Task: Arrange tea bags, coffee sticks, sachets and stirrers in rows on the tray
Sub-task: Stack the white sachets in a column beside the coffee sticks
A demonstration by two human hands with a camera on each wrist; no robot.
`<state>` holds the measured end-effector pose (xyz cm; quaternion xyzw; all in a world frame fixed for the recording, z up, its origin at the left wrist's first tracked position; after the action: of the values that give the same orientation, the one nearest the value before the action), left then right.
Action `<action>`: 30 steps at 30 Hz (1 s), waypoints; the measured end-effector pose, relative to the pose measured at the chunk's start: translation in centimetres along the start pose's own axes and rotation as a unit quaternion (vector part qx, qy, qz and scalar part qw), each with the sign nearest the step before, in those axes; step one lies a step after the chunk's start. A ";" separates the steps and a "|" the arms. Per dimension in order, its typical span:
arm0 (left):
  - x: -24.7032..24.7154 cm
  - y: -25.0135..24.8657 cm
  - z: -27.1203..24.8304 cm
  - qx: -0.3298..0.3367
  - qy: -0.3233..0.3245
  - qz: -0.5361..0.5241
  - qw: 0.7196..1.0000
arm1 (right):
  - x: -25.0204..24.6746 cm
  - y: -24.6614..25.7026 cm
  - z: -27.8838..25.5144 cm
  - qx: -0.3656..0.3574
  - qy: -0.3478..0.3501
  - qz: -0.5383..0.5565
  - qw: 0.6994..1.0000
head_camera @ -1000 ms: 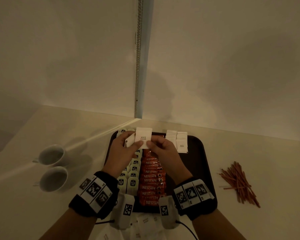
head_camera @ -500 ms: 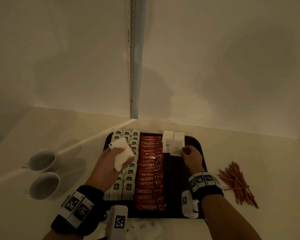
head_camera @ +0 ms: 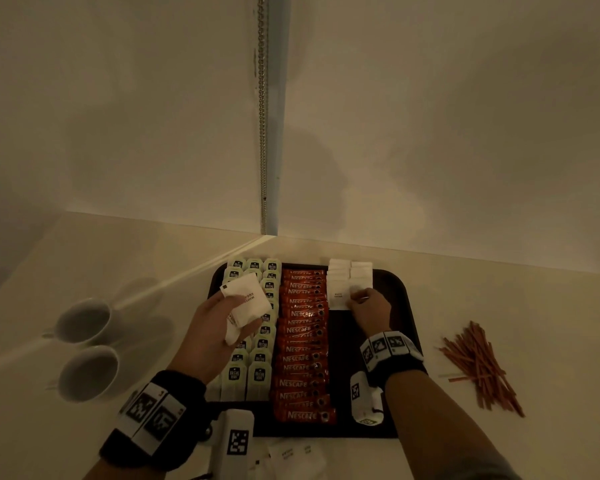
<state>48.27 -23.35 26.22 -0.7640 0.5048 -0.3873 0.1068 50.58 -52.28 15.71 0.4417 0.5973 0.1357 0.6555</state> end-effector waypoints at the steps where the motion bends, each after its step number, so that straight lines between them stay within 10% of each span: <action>1: 0.0 0.0 0.0 0.003 -0.001 0.001 1.000 | 0.0 0.0 0.0 0.004 -0.002 -0.005 1.000; 12: 0.6 -0.4 0.0 0.025 -0.021 0.057 0.998 | -1.0 4.7 -1.0 -0.078 -0.017 0.043 0.996; 20: 1.9 -0.4 -0.8 0.062 -0.002 0.108 0.992 | -0.2 16.3 -8.1 -0.255 0.206 0.210 0.921; 30: 2.4 -0.5 -2.5 0.050 0.063 0.010 0.997 | -1.2 15.9 -9.5 -0.093 0.175 0.499 0.844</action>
<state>47.33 -24.59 29.42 -0.7263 0.4983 -0.4588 0.1169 47.26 -40.09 29.28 0.5860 0.3859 0.5741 0.4219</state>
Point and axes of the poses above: each hand's wrist, its own z-axis towards the middle knuckle, its own x-axis out of the palm, y = z × x, the point moved 5 cm from there along z, towards the middle knuckle, and after that the axes turned 15 degrees about -x, right-handed, at the moved point
